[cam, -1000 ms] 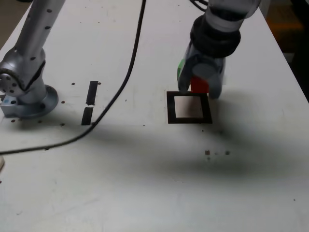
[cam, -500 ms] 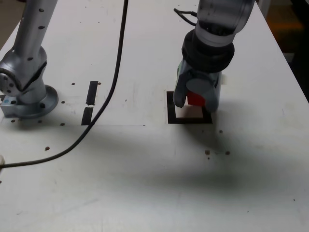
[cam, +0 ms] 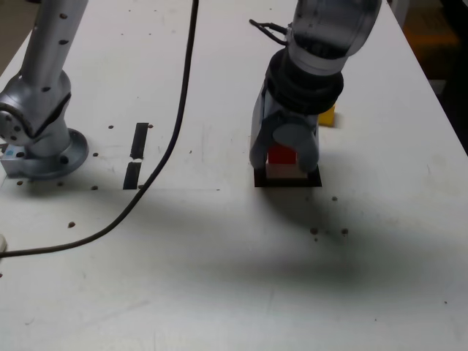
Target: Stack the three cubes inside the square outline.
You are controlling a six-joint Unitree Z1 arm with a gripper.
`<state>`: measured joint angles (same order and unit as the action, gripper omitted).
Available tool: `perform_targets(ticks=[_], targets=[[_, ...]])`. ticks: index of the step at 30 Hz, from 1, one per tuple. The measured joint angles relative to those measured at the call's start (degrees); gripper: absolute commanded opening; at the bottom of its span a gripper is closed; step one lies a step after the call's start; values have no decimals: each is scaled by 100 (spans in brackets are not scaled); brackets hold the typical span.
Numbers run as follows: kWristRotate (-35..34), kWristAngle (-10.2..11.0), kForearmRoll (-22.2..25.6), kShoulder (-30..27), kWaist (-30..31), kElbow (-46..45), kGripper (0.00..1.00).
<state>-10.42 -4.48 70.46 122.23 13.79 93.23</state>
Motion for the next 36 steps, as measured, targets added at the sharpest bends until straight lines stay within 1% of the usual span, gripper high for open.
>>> perform_targets(ticks=[5,10,13,16,18,19,22,23,27,34,35,36], targets=[[0,-160,-17,168,0,54,27],[0,-178,-23,193,0,59,27],[0,-176,-23,239,0,59,31],[0,-152,-23,249,0,67,42],[0,-148,-19,251,0,81,53],[0,-148,-14,258,0,86,62],[8,-148,-7,268,0,86,81],[15,-148,-7,268,0,87,84],[25,-70,-8,268,0,107,92],[3,58,105,268,0,208,98],[3,136,221,264,0,291,99],[22,290,411,218,-1,451,100]])
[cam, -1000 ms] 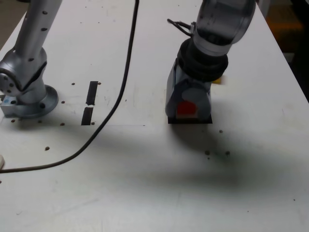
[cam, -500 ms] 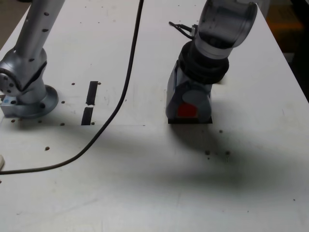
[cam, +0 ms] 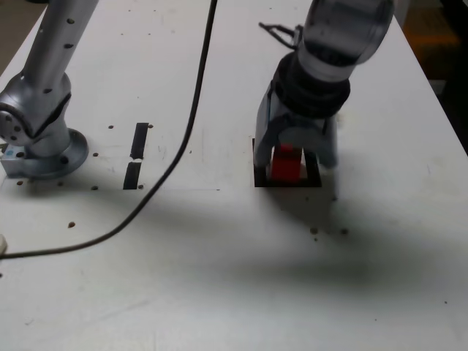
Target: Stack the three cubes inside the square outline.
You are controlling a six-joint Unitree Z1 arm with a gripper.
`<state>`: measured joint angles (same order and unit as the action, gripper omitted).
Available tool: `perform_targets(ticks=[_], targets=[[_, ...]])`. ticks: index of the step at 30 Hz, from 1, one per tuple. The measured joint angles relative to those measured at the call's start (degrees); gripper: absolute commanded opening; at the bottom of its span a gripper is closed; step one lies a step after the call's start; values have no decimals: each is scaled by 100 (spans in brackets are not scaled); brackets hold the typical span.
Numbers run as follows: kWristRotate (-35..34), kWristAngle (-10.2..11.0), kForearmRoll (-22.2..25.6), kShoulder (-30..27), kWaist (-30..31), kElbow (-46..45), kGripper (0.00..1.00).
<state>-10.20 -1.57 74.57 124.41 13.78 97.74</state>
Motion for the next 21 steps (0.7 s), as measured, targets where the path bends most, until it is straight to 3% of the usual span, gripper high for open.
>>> perform_targets(ticks=[7,10,11,13,19,21], targets=[[607,512,491,-429,-265,625,100],[848,589,637,-411,-465,821,100],[924,535,698,-378,-558,911,100],[774,222,787,-239,-909,1202,100],[-406,-608,1069,-7,-1274,1829,100],[-791,-721,1187,37,-1315,2007,100]])
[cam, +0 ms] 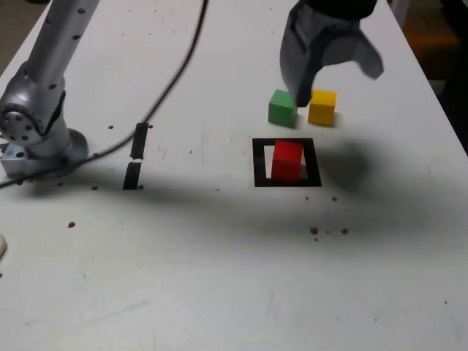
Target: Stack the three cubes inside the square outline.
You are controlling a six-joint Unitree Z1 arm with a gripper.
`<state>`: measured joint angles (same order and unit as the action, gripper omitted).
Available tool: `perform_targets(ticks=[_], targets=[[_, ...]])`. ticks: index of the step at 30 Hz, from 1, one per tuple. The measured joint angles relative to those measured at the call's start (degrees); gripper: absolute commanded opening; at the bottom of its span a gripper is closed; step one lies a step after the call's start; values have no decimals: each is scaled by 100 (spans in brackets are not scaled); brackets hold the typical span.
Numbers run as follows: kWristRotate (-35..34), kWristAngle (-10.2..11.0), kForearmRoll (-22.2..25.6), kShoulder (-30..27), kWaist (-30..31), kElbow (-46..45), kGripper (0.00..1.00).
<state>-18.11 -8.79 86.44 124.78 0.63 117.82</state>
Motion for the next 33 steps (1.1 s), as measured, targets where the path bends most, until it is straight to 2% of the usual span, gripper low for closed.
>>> perform_targets(ticks=[7,8,9,11,12,13,19,21,24,29,33], targets=[[-1435,-68,172,212,-13,104,99],[-1778,70,171,297,0,139,99],[-2075,300,159,418,42,192,99],[-2535,509,124,585,106,236,99],[-2851,716,79,666,155,261,99],[-3048,733,41,688,167,262,99],[-4298,224,-455,658,4,-36,100],[-4717,193,-543,647,-59,-63,100],[-5535,274,-682,619,-189,-86,100],[-5711,269,-1078,476,-310,-373,100],[-5746,17,-1254,426,-439,-563,100]])
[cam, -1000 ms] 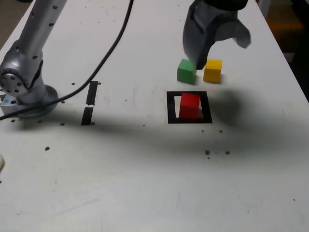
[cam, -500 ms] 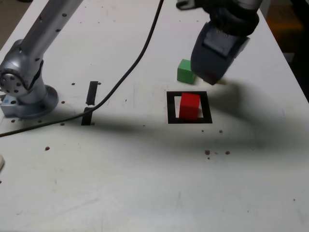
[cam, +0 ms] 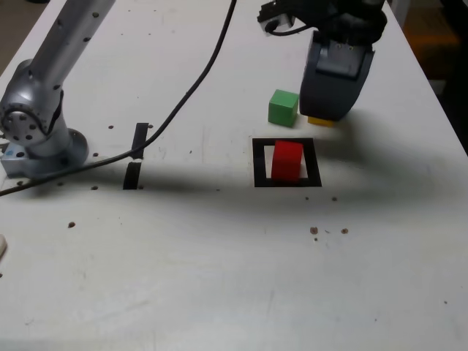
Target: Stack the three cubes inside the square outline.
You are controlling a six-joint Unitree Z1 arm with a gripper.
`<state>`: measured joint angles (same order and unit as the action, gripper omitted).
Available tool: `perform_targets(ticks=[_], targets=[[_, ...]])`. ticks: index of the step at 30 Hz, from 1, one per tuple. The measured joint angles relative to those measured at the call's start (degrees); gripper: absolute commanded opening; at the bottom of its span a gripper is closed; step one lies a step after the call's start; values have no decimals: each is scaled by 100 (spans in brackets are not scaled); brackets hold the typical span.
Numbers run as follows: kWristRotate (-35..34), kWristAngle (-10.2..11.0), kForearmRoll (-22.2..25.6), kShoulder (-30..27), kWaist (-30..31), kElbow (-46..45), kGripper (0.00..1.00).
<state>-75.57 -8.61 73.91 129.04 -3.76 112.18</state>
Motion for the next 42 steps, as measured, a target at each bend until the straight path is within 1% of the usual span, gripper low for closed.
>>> perform_targets(ticks=[3,8,12,15,17,22,26,31,32,35,42], targets=[[0,-65,-108,-6,-46,-61,99],[0,-113,-18,230,-164,84,97],[55,-306,-1,381,-301,83,96],[186,-373,18,542,-315,210,96],[223,-396,17,557,-346,220,95],[423,-537,16,593,-414,279,91],[501,-573,91,666,-422,399,82],[541,-583,289,772,-488,603,64],[541,-584,340,793,-493,642,60],[529,-583,475,847,-497,738,51],[503,-559,506,863,-498,808,39]])
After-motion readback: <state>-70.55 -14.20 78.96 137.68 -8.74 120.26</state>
